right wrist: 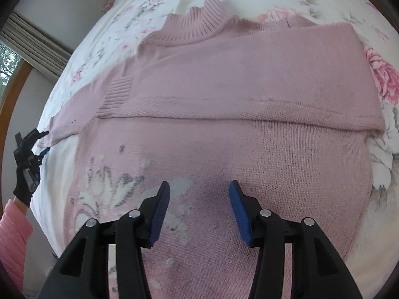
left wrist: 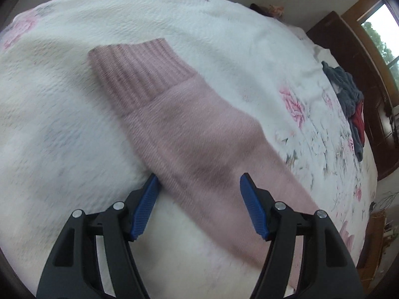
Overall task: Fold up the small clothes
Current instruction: 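Grasp the ribbed cuff of the other pink sleeve with the left tool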
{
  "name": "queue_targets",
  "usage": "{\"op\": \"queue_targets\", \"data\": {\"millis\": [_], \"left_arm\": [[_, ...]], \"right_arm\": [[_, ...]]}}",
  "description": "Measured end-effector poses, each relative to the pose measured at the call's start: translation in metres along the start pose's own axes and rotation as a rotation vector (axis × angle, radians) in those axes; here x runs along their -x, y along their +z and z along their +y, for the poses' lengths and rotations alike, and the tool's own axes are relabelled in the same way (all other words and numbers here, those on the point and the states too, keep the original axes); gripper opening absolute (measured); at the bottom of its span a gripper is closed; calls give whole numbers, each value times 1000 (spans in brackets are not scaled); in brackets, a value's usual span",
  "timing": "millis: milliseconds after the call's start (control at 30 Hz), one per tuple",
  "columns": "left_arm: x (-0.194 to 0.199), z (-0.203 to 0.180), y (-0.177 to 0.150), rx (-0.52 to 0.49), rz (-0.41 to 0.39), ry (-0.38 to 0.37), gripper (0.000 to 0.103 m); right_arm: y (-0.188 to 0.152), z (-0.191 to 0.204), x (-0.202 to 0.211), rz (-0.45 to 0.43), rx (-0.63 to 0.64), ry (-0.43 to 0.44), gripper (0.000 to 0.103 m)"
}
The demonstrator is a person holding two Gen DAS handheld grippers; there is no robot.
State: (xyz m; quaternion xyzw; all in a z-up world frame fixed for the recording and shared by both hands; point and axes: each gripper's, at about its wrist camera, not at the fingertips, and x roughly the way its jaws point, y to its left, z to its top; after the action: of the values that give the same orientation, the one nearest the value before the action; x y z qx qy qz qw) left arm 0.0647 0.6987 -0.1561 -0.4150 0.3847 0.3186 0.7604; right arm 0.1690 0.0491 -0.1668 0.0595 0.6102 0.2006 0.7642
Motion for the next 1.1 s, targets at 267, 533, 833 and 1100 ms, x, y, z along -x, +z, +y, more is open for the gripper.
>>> {"op": "queue_targets", "data": {"millis": [267, 533, 833, 1100], "left_arm": [[-7, -5, 10, -25, -34, 60, 15], [20, -22, 10, -85, -92, 47, 9], [69, -99, -16, -301, -159, -67, 8], [89, -189, -80, -439, -130, -243, 8]], "right_arm": [[-3, -9, -8, -1, -4, 22, 50], [-5, -4, -12, 3, 45, -6, 51], [-7, -6, -4, -18, 14, 10, 51], [-7, -7, 29, -77, 24, -1, 51]]}}
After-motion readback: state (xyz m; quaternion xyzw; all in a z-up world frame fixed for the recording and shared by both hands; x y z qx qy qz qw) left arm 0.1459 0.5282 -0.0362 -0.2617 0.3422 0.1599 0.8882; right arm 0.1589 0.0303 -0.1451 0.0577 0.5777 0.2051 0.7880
